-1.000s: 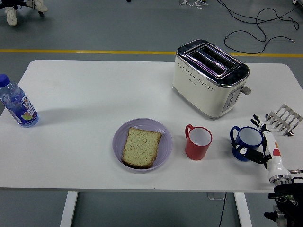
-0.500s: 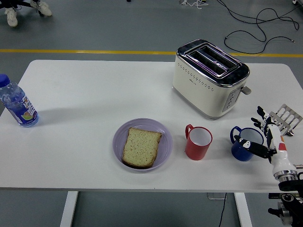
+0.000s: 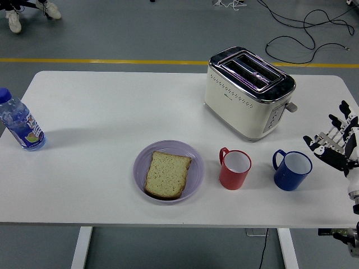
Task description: Pick up the cup,pour liquid into bread,place the cup on the desk
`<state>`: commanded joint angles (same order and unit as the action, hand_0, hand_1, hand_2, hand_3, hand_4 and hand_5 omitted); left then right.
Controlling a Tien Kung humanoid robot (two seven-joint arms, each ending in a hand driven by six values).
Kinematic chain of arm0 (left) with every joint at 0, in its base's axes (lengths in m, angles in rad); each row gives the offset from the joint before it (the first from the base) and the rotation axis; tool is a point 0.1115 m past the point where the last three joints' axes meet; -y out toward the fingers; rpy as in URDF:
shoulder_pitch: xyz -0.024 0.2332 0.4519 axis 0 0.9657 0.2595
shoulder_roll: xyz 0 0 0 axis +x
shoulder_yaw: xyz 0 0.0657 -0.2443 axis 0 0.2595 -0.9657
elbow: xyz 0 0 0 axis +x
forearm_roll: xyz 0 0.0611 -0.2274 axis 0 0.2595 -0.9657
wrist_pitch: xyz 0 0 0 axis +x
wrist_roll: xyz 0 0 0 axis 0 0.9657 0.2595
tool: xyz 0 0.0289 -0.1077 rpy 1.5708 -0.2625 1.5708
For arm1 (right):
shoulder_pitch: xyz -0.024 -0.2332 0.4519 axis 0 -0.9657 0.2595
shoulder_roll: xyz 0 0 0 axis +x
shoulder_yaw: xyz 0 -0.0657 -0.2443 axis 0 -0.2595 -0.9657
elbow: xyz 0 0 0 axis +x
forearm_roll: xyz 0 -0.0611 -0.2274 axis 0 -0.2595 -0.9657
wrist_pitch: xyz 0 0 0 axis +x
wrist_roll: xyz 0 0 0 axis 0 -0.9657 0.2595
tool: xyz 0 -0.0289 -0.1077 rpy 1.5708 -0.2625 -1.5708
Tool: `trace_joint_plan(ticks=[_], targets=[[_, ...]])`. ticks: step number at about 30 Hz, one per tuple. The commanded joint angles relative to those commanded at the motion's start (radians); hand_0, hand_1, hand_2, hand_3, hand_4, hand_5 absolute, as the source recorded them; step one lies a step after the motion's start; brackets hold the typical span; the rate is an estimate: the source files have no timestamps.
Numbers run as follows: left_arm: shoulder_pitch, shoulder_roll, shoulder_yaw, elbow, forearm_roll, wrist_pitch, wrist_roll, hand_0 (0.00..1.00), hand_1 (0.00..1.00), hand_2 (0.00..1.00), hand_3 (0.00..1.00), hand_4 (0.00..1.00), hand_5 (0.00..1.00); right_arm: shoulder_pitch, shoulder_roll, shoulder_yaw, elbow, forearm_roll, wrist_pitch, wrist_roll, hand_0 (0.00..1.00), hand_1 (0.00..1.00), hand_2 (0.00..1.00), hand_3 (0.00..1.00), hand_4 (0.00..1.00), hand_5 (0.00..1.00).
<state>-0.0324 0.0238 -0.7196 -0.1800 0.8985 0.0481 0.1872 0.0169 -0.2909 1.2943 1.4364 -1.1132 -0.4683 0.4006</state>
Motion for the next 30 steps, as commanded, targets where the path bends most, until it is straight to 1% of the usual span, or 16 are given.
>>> trace_joint_plan(ticks=[1, 2, 6, 7, 8, 10, 13, 14, 16, 19, 20, 21, 25, 26, 30], targets=[[-0.001, 0.000, -0.001, 0.000, 0.002, 0.000, 0.000, 0.657, 0.702, 0.723, 0.617, 0.363, 0.925, -0.005, 0.000, 0.013, 0.017, 0.019, 0.002, 0.001, 0.905, 0.847, 0.975, 0.998, 0.958, 0.020], [-0.002, 0.000, -0.002, 0.000, 0.003, 0.000, 0.001, 0.657, 0.702, 0.723, 0.617, 0.363, 0.925, -0.014, 0.001, 0.034, 0.041, 0.048, 0.010, -0.004, 0.893, 0.848, 0.948, 0.979, 0.936, 0.109], [-0.005, 0.000, -0.001, 0.000, 0.003, 0.000, 0.001, 0.657, 0.702, 0.723, 0.617, 0.363, 0.925, -0.030, 0.004, 0.077, 0.086, 0.130, 0.033, -0.015, 0.893, 0.848, 0.948, 0.979, 0.936, 0.109], [-0.006, 0.000, 0.001, 0.000, 0.000, 0.000, 0.000, 0.657, 0.702, 0.723, 0.617, 0.363, 0.925, -0.036, 0.005, 0.099, 0.102, 0.166, 0.050, -0.025, 0.893, 0.848, 0.948, 0.979, 0.936, 0.109], [-0.006, 0.000, 0.002, 0.000, -0.001, 0.000, 0.000, 0.657, 0.702, 0.723, 0.617, 0.363, 0.925, -0.038, 0.006, 0.106, 0.106, 0.182, 0.055, -0.028, 0.866, 0.806, 0.913, 0.898, 0.890, 0.211], [-0.009, 0.001, 0.001, 0.000, 0.002, 0.000, 0.001, 0.657, 0.702, 0.723, 0.617, 0.363, 0.925, -0.044, 0.008, 0.136, 0.121, 0.236, 0.076, -0.038, 0.866, 0.806, 0.913, 0.898, 0.890, 0.211], [-0.013, 0.002, 0.000, 0.000, 0.006, -0.001, 0.001, 0.657, 0.702, 0.723, 0.617, 0.363, 0.925, -0.054, 0.012, 0.169, 0.134, 0.318, 0.089, -0.043, 0.866, 0.806, 0.913, 0.898, 0.890, 0.211], [-0.014, 0.003, 0.001, 0.000, 0.008, -0.001, 0.001, 0.656, 0.702, 0.723, 0.617, 0.363, 0.926, -0.062, 0.016, 0.184, 0.141, 0.339, 0.092, -0.045, 0.776, 0.713, 0.778, 0.767, 0.727, 0.220], [-0.015, 0.004, 0.002, 0.000, 0.010, -0.001, 0.001, 0.656, 0.702, 0.723, 0.617, 0.363, 0.926, -0.071, 0.020, 0.216, 0.149, 0.418, 0.094, -0.046, 0.776, 0.713, 0.778, 0.767, 0.727, 0.220], [-0.020, 0.003, 0.001, 0.000, 0.006, -0.001, 0.001, 0.656, 0.702, 0.723, 0.617, 0.363, 0.926, -0.083, 0.028, 0.286, 0.163, 0.547, 0.118, -0.065, 0.776, 0.713, 0.778, 0.767, 0.727, 0.220], [-0.020, 0.003, 0.001, 0.000, 0.006, -0.001, 0.001, 0.657, 0.702, 0.723, 0.617, 0.362, 0.928, -0.084, 0.028, 0.291, 0.163, 0.577, 0.119, -0.066, 0.683, 0.618, 0.663, 0.608, 0.644, 0.168], [-0.019, 0.003, -0.001, 0.000, 0.012, -0.002, 0.002, 0.657, 0.702, 0.723, 0.617, 0.362, 0.928, -0.090, 0.030, 0.313, 0.164, 0.616, 0.123, -0.073, 0.683, 0.618, 0.663, 0.608, 0.644, 0.168], [-0.012, 0.004, -0.010, 0.000, 0.027, -0.003, 0.004, 0.657, 0.702, 0.723, 0.617, 0.362, 0.928, -0.112, 0.035, 0.395, 0.161, 0.728, 0.170, -0.137, 0.683, 0.618, 0.663, 0.608, 0.644, 0.168], [-0.010, 0.005, -0.012, 0.000, 0.031, -0.003, 0.004, 0.657, 0.702, 0.724, 0.617, 0.361, 0.926, -0.116, 0.036, 0.415, 0.159, 0.751, 0.188, -0.160, 0.666, 0.606, 0.648, 0.600, 0.605, 0.116], [-0.003, 0.007, -0.018, 0.000, 0.044, -0.005, 0.006, 0.657, 0.702, 0.724, 0.617, 0.361, 0.926, -0.130, 0.041, 0.471, 0.146, 0.816, 0.231, -0.223, 0.666, 0.606, 0.648, 0.600, 0.605, 0.116]])
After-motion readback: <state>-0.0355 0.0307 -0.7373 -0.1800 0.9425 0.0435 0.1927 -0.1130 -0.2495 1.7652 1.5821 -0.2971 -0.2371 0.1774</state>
